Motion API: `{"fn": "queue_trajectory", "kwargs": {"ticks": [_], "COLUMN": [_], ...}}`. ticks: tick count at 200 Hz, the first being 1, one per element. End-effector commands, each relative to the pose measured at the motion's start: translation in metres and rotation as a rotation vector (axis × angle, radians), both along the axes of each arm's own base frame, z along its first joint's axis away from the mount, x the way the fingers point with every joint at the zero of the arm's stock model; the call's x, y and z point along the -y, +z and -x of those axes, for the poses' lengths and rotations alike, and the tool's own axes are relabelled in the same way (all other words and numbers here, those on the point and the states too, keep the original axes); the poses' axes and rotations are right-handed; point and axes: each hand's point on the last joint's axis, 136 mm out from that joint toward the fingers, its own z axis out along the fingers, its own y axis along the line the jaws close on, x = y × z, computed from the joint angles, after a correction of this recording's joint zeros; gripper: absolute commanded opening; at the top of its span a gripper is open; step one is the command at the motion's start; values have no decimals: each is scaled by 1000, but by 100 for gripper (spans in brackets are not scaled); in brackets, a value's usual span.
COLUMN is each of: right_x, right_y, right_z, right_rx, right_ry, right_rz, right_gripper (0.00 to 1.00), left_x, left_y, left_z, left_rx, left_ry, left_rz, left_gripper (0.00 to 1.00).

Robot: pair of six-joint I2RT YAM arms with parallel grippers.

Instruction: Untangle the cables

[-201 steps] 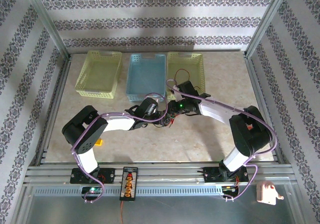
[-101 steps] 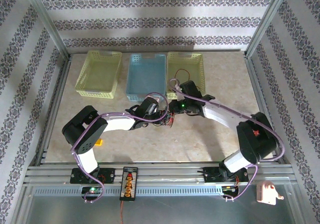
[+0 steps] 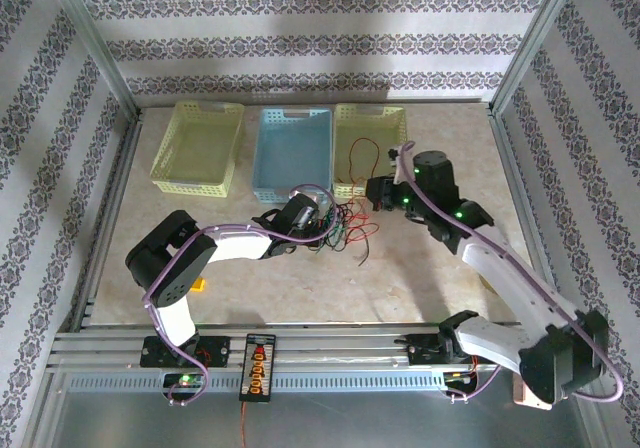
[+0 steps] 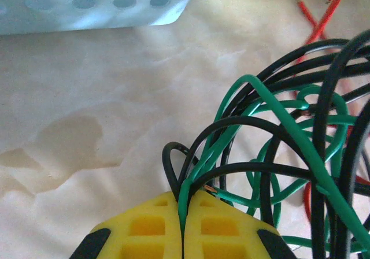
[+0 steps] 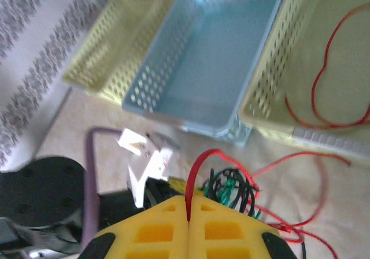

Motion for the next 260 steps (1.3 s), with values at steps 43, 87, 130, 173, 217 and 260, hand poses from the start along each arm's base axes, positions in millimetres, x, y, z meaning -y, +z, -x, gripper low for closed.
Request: {"fn": "queue_trajectory", "kwargs": {"ticks": [43, 87, 130, 173, 217, 260], "right_x": [39, 73, 90, 90, 84, 80], "right_y": [85, 137, 197, 194, 155, 117], "right_z": [6, 14, 30, 6, -56, -124], "right_rx": [246, 407, 579, 517, 350, 274], "right_ry": [-119, -230, -267, -286, -295, -300], "right_rz": [-84, -95, -118, -114, -72, -9], "right_gripper": [0, 0, 0, 0, 0, 0], "left_x": [-22, -23, -24, -27, -19, -10], "left_y": [-34, -35, -36, -33, -18, -3], "left_z": [20, 23, 24, 23, 25, 25], "left_rx": [-112, -119, -122, -109, -60, 1], "left_ry": [-5, -15, -15, -2, -25, -46], "left_rz": [-150, -156, -163, -177, -125, -35], "left_gripper": [0, 0, 0, 0, 0, 0]}}
